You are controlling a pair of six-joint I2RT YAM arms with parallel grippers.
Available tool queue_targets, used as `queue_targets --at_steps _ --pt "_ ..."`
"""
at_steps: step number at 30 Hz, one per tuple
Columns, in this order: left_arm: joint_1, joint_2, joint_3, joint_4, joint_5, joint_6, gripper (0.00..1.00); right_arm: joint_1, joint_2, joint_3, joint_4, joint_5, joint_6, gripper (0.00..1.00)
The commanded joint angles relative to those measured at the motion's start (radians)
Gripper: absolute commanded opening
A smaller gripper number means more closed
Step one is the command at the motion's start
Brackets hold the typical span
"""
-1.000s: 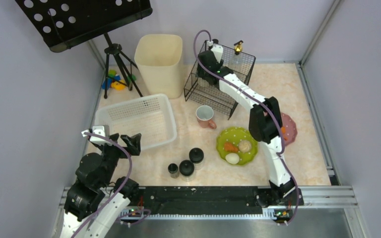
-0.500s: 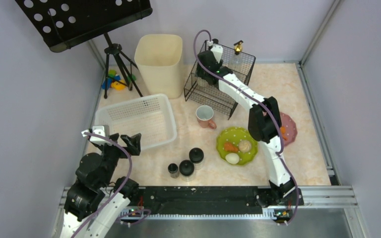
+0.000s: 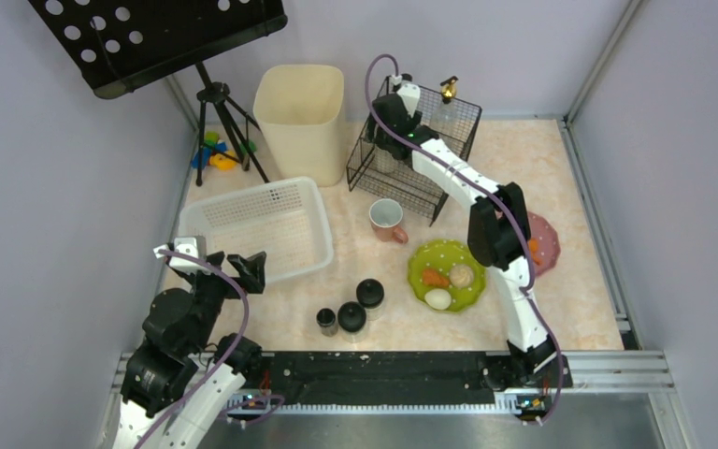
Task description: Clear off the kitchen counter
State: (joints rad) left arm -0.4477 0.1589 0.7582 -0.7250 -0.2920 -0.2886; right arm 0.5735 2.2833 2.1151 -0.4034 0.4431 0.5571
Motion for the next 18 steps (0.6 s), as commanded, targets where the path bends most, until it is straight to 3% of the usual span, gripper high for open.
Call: queue_targets --at_steps 1,13,18 --pt "-0.005 0.003 -0.005 0.05 0.01 0.009 0.99 -0.006 -0.013 0.048 0.041 0.007 -0.007 0.75" --pt "-0.006 0.0 -0.004 0.05 0.007 0.008 0.99 -0.002 -0.1 -0.007 0.064 -0.016 -0.012 0.76" --pt "-0.004 0.001 -0.005 0.049 0.003 0.008 0.99 0.015 -0.218 -0.128 0.111 -0.016 -0.042 0.77"
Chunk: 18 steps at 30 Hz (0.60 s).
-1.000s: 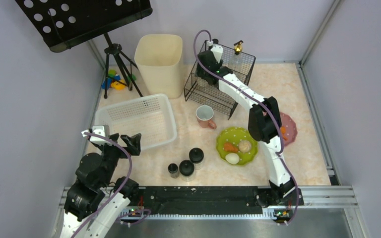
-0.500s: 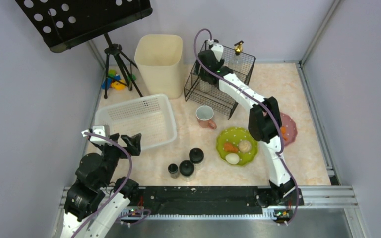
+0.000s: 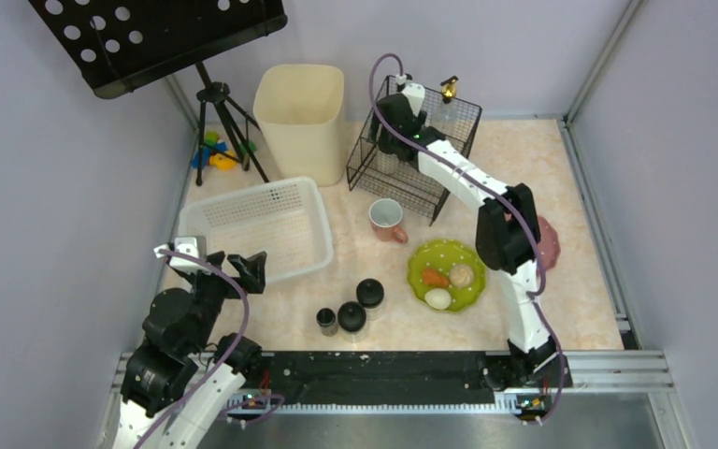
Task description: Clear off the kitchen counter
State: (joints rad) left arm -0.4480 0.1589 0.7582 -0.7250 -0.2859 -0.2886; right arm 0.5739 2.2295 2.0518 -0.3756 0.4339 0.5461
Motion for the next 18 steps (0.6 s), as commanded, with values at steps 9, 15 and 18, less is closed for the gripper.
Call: queue_targets --at_steps 9,15,18 --pt "-0.005 0.005 -0.005 0.047 -0.014 0.005 0.99 0.065 -0.405 -0.281 0.157 -0.039 -0.13 0.78" --pt "-0.004 0.007 -0.005 0.044 -0.022 0.005 0.99 0.111 -0.621 -0.47 0.142 -0.213 -0.212 0.78" --pt "-0.005 0.008 -0.005 0.044 -0.023 0.005 0.99 0.148 -0.727 -0.568 0.103 -0.279 -0.277 0.78"
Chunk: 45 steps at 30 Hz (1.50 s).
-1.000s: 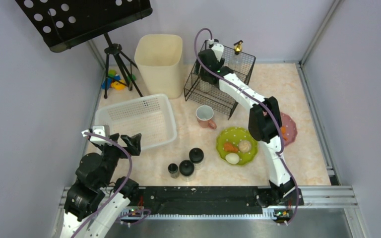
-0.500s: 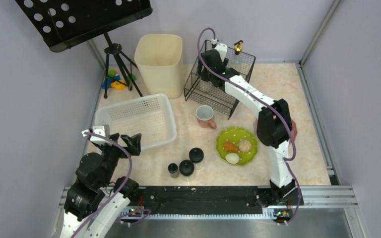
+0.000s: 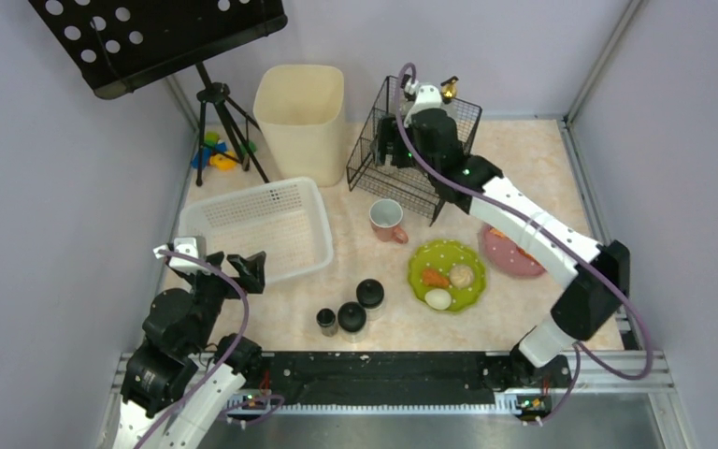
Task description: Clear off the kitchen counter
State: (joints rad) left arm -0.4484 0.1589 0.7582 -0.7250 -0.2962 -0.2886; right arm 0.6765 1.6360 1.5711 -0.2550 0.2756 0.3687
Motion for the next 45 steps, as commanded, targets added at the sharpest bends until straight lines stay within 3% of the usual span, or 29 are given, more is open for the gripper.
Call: queue_targets --at_steps 1,8,15,32,45 --pt "-0.004 0.008 -0.005 0.044 -0.013 0.004 0.99 0.06 -0.166 -0.118 -0.031 -0.146 -0.118 0.78" --pt "-0.005 0.011 -0.004 0.042 -0.019 0.005 0.99 0.184 -0.381 -0.311 -0.144 -0.246 -0.213 0.78" --pt "-0.005 0.012 -0.006 0.043 -0.019 0.005 0.99 0.282 -0.474 -0.465 -0.204 -0.198 -0.19 0.78" --pt "-0.003 0.026 -0.007 0.044 -0.013 0.006 0.99 0.459 -0.348 -0.555 -0.081 -0.102 0.003 0.82" --pt "-0.005 0.014 -0.007 0.046 -0.005 0.006 0.99 0.509 -0.237 -0.575 -0.021 0.008 0.107 0.82"
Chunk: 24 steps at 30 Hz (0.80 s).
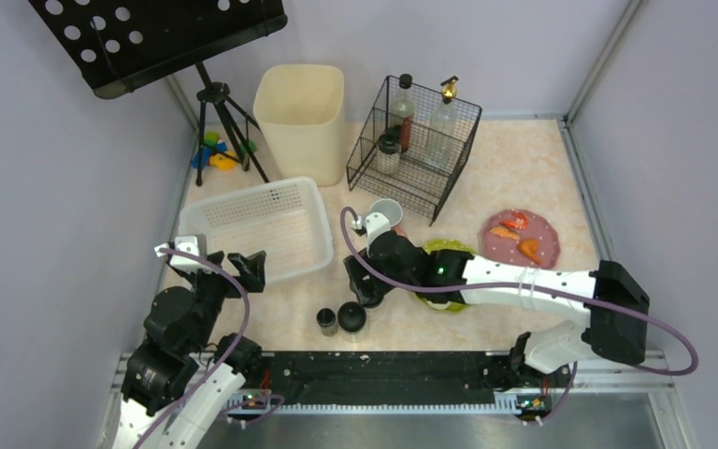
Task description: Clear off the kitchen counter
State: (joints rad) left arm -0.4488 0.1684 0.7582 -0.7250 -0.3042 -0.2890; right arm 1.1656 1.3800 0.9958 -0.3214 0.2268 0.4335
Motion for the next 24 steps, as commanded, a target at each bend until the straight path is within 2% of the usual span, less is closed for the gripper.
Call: queue_targets --at_steps 1,8,24 --pt "-0.004 0.004 -0.007 0.047 0.003 0.007 0.99 0.023 0.027 -0.001 0.045 0.061 0.047 0.82" --pt "-0.005 0.002 -0.008 0.047 0.006 0.007 0.99 0.052 0.07 -0.018 0.054 0.1 0.063 0.82" --pt "-0.004 -0.001 -0.008 0.048 0.004 0.007 0.99 0.056 0.087 -0.058 0.034 0.074 0.063 0.82"
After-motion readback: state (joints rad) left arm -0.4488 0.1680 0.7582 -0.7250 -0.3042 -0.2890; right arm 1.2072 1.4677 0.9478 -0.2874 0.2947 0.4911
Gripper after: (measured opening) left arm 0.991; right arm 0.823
